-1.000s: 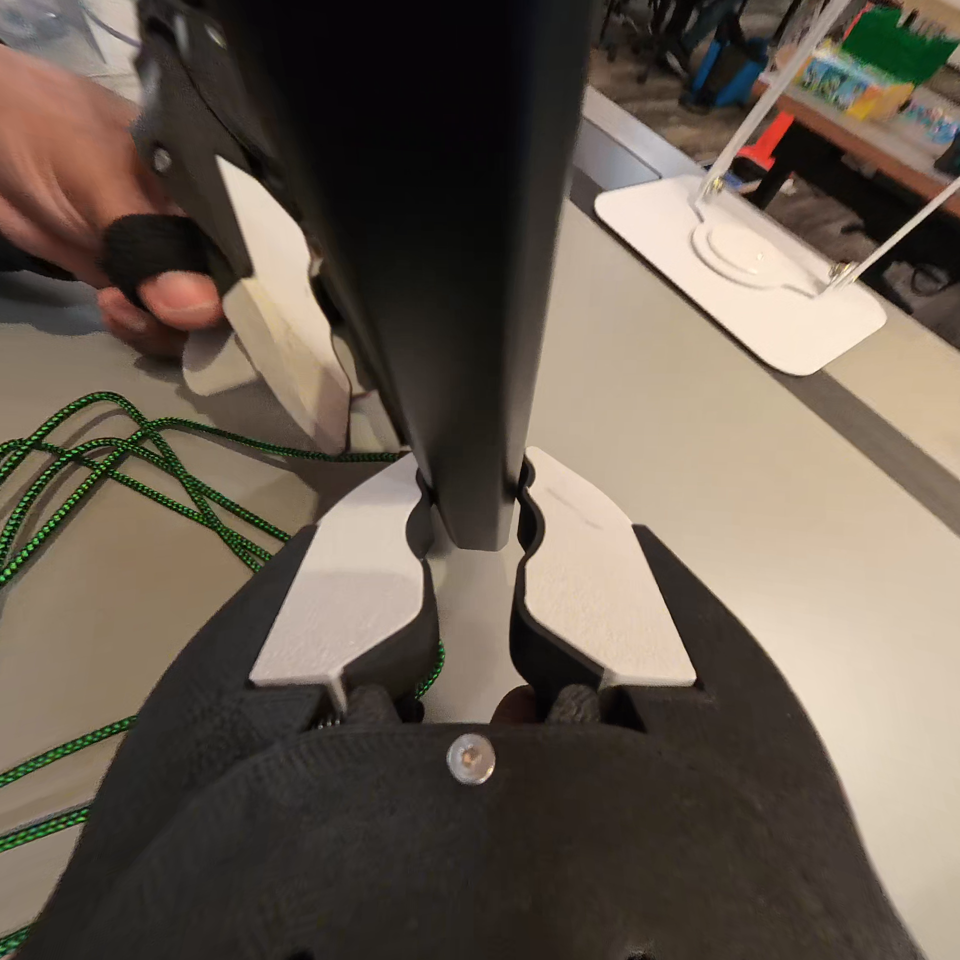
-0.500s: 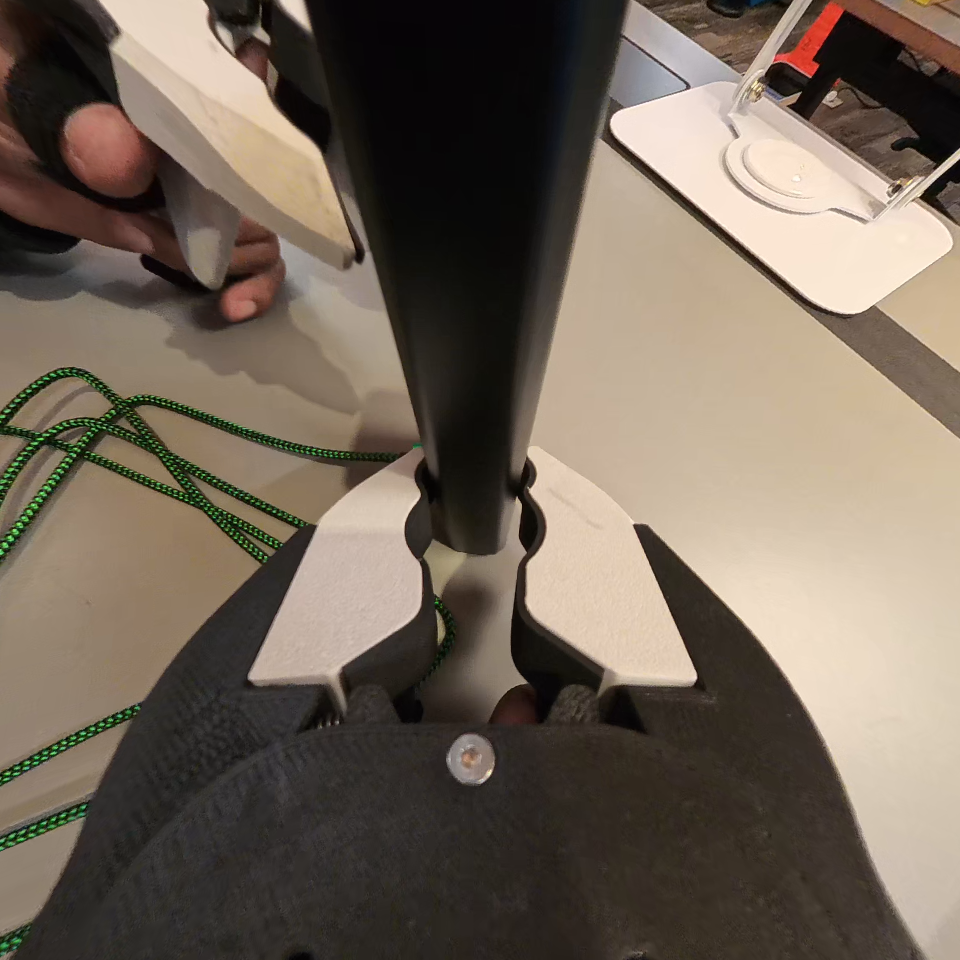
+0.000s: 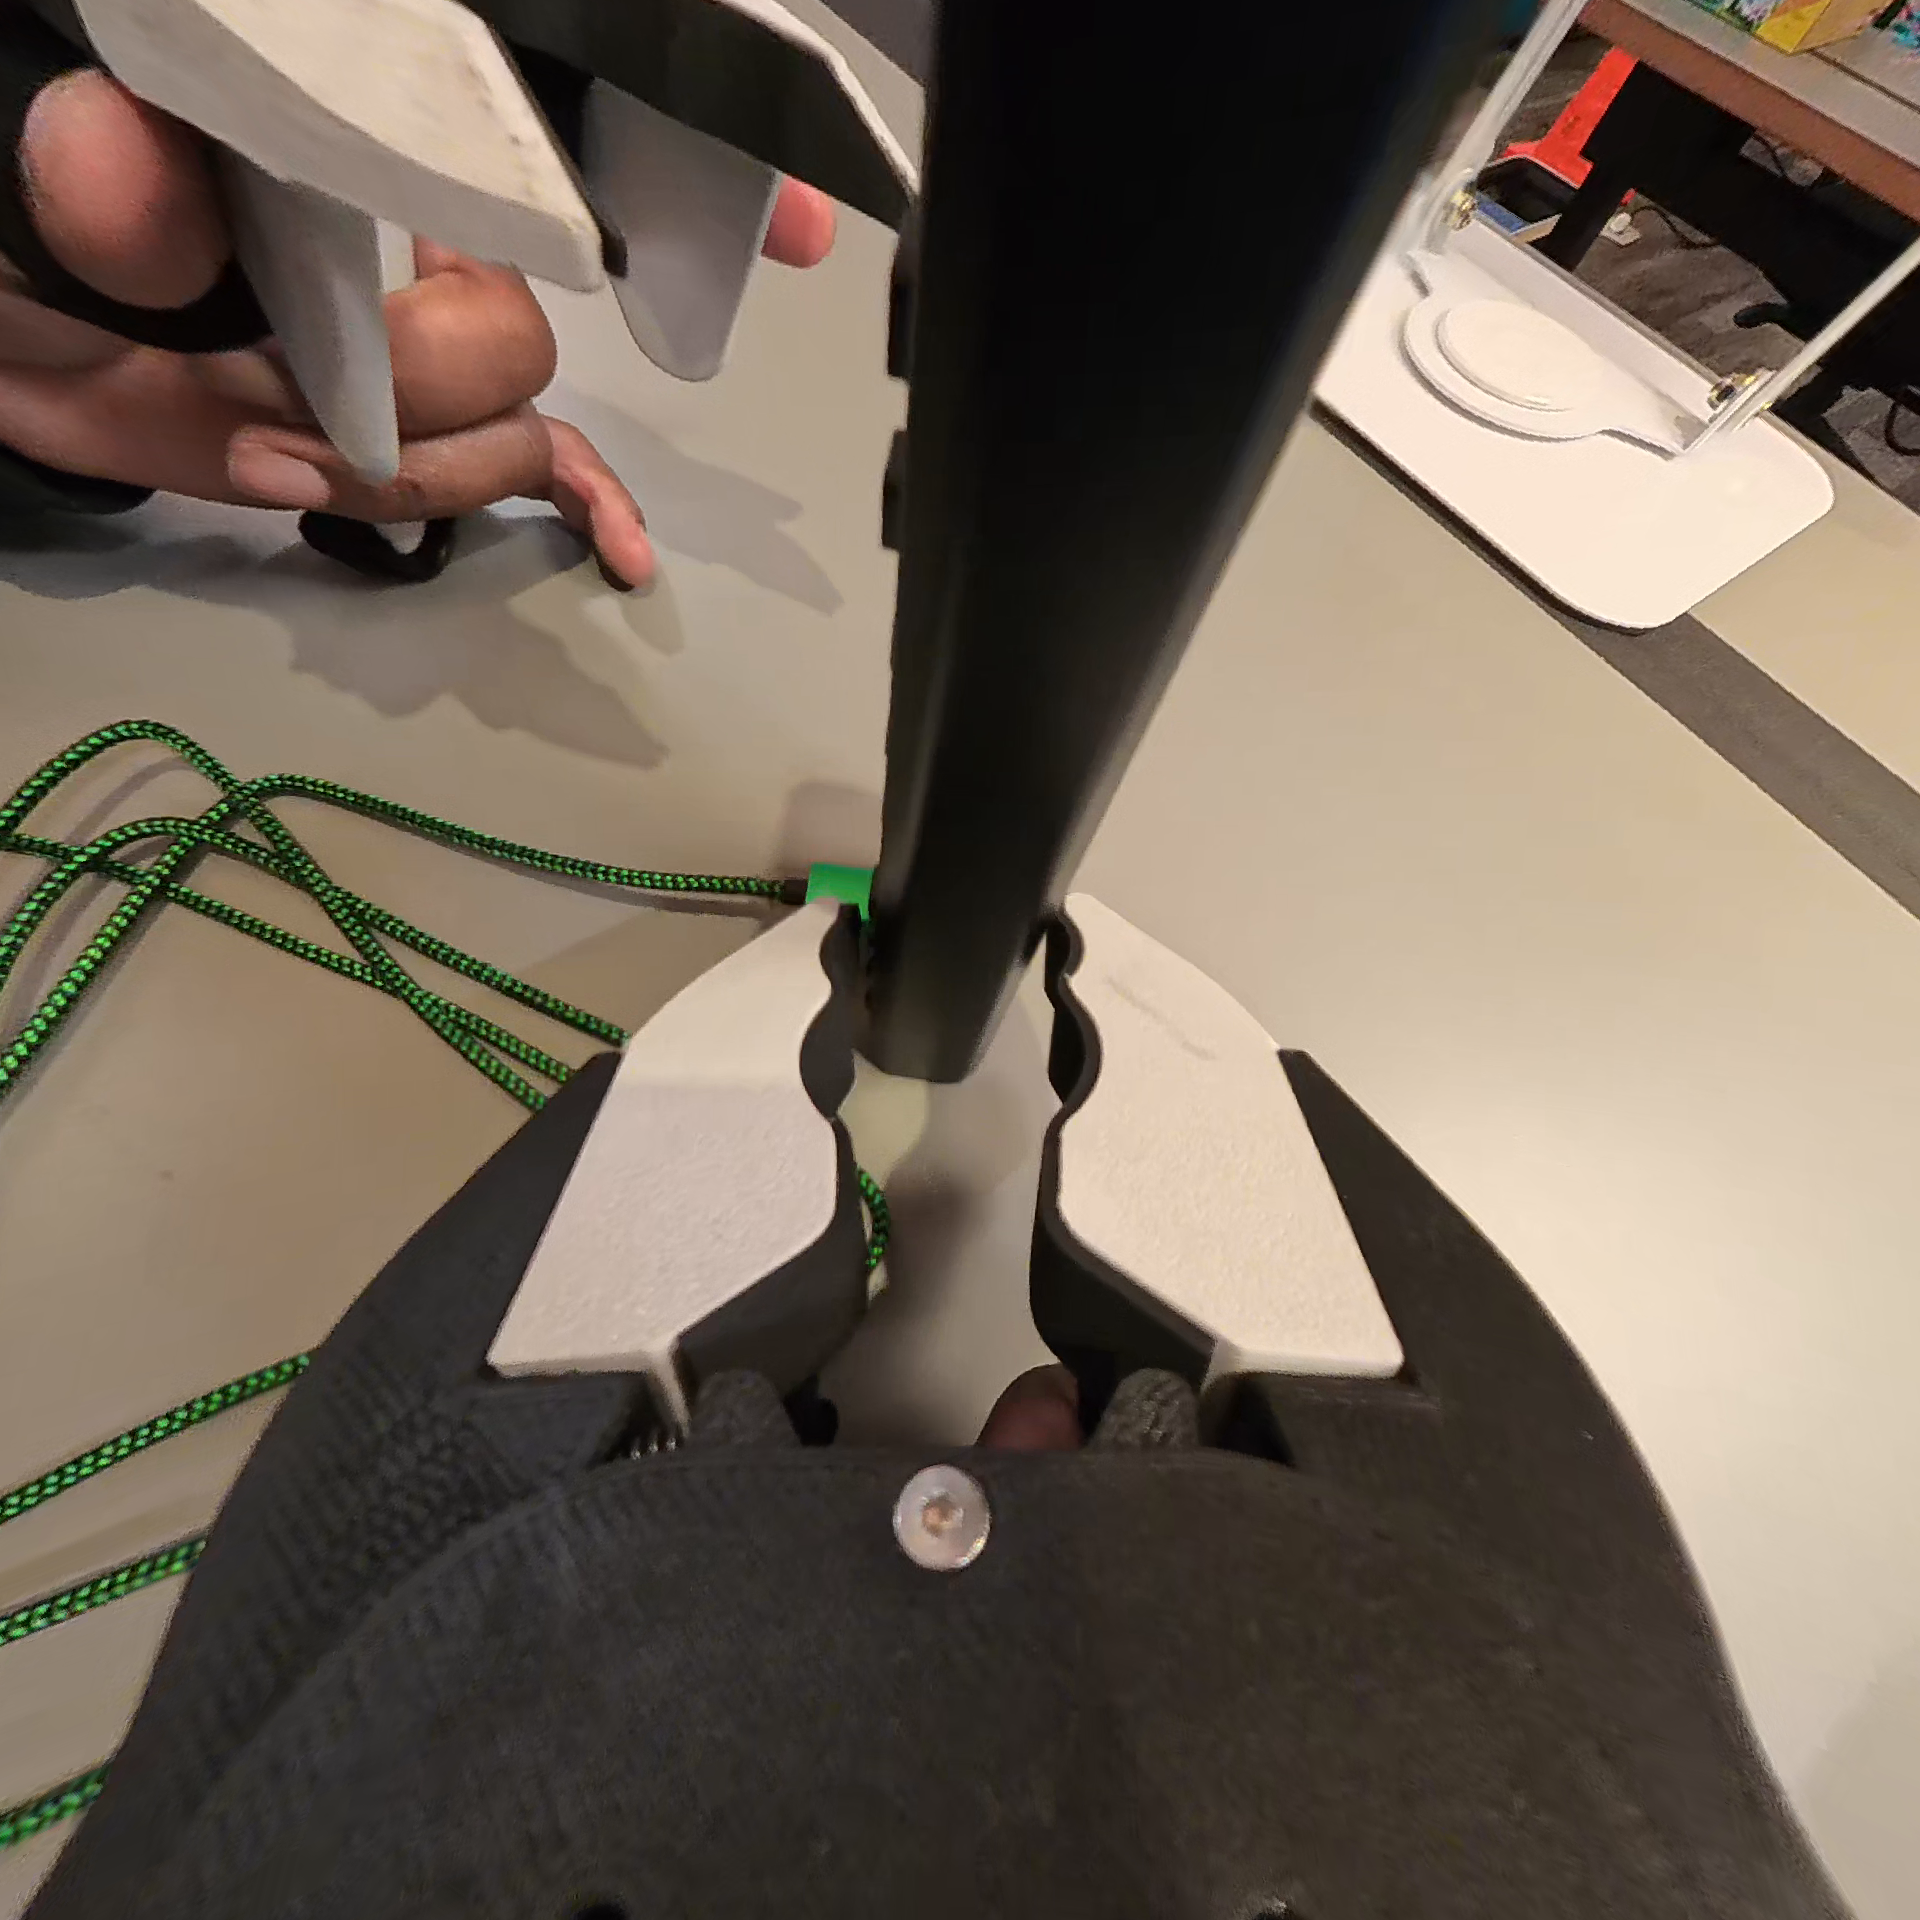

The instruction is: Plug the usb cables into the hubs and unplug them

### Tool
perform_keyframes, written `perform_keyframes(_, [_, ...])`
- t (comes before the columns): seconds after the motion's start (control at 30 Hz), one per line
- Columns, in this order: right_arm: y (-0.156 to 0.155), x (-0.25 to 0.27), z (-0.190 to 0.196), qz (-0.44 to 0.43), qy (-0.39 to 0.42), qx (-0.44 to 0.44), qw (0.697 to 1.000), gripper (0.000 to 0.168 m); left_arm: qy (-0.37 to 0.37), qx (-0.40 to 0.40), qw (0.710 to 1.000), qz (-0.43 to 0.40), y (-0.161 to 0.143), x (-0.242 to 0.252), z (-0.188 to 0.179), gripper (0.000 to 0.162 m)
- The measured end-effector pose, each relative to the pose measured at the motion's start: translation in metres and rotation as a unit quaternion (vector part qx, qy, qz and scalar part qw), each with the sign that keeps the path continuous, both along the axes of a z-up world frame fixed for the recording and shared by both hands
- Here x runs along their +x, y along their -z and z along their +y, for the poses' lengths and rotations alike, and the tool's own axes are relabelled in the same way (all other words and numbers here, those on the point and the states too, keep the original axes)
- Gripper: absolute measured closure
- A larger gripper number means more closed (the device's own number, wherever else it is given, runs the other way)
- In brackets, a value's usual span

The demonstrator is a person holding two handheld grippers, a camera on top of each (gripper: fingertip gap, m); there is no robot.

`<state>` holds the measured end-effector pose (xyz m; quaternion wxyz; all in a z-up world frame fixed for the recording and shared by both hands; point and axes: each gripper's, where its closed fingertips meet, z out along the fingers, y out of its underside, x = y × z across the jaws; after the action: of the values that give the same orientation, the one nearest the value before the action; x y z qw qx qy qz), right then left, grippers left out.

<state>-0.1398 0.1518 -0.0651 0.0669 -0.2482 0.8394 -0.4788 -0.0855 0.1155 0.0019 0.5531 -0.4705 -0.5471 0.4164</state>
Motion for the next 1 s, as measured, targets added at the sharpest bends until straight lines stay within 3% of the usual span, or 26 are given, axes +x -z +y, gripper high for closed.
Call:
perform_keyframes(0.23, [-0.007, -0.014, 0.055, -0.012, -0.002, 0.018, 1.000, 0.133, -0.020, -0.053, 0.998, 0.001, -0.002, 0.020, 0.006, 0.100])
perform_keyframes(0.43, [0.002, 0.044, 0.163, -0.124, -0.148, 0.100, 0.976, 0.136, -0.036, -0.102, 0.994, 0.021, -0.011, 0.037, 0.015, 0.107])
perform_keyframes(0.5, [0.009, 0.058, 0.184, -0.111, -0.173, 0.119, 0.971, 0.135, -0.035, -0.098, 0.994, 0.031, -0.015, 0.037, 0.018, 0.108])
perform_keyframes(0.63, [0.023, 0.070, 0.190, -0.034, -0.176, 0.137, 0.974, 0.135, -0.029, -0.090, 0.995, 0.027, -0.012, 0.032, 0.024, 0.108])
perform_keyframes(0.77, [0.038, 0.068, 0.180, 0.029, -0.157, 0.152, 0.975, 0.155, -0.024, -0.085, 0.996, 0.013, -0.007, 0.030, 0.032, 0.108])
perform_keyframes(1.0, [0.010, 0.071, 0.176, -0.013, -0.165, 0.142, 0.976, 0.160, -0.022, -0.094, 0.995, 0.019, -0.015, 0.043, 0.045, 0.109])
